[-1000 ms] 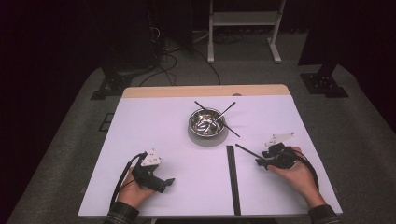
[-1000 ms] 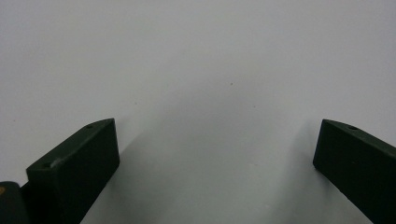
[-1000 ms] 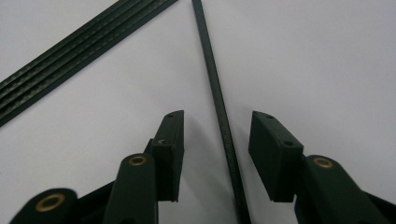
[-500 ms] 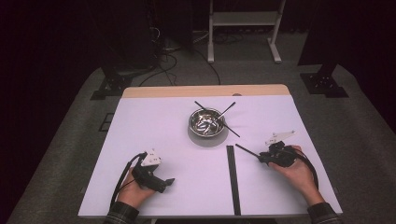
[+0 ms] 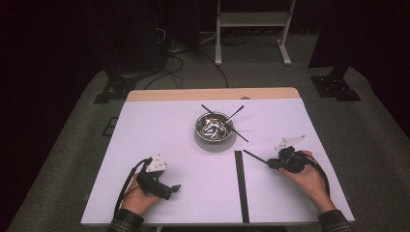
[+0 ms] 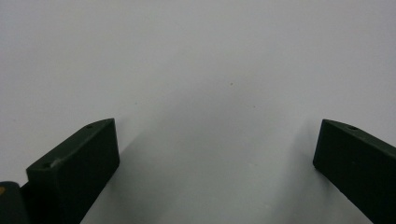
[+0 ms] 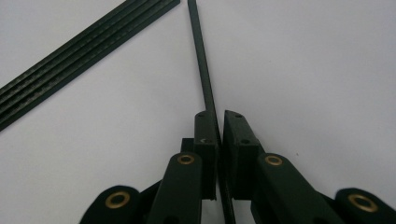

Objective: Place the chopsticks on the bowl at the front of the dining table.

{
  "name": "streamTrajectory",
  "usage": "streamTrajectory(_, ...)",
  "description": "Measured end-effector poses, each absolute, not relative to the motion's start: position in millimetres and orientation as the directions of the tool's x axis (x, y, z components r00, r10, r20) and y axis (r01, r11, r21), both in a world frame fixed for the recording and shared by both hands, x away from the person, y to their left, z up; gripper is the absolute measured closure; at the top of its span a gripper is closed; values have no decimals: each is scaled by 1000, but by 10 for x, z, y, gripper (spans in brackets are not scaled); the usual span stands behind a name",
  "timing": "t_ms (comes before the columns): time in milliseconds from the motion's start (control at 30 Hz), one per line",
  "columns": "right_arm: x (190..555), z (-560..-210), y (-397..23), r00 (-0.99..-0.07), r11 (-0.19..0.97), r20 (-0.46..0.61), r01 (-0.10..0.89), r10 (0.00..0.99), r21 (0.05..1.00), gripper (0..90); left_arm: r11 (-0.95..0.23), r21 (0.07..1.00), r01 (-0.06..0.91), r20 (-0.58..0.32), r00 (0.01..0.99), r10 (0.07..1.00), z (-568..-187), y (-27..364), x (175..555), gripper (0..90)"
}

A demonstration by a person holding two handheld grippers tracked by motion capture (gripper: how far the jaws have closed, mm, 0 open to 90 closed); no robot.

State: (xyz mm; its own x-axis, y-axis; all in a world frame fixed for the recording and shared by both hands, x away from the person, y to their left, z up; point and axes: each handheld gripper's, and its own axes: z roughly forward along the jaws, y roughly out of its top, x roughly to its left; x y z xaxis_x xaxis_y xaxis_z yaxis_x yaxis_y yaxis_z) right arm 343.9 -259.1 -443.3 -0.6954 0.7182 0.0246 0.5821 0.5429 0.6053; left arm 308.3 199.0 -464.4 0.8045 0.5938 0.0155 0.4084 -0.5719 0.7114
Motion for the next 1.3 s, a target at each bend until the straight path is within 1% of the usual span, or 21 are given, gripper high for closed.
streamTrajectory(567, 3413, -4415, -2592, -675, 522, 59, 620, 735, 585, 854, -572, 711, 408, 15, 805, 593, -4644, 1991, 3084, 0)
streamTrajectory(1000, 3383, -4357, -2686, -655, 501, 61, 631, 753, 593, 854, -571, 712, 409, 15, 804, 594, -4644, 1990, 3083, 0)
streamTrajectory(1300, 3316, -4287, -2708, -668, 513, 51, 614, 742, 600, 854, -571, 712, 409, 15, 804, 594, -4644, 1991, 3084, 0)
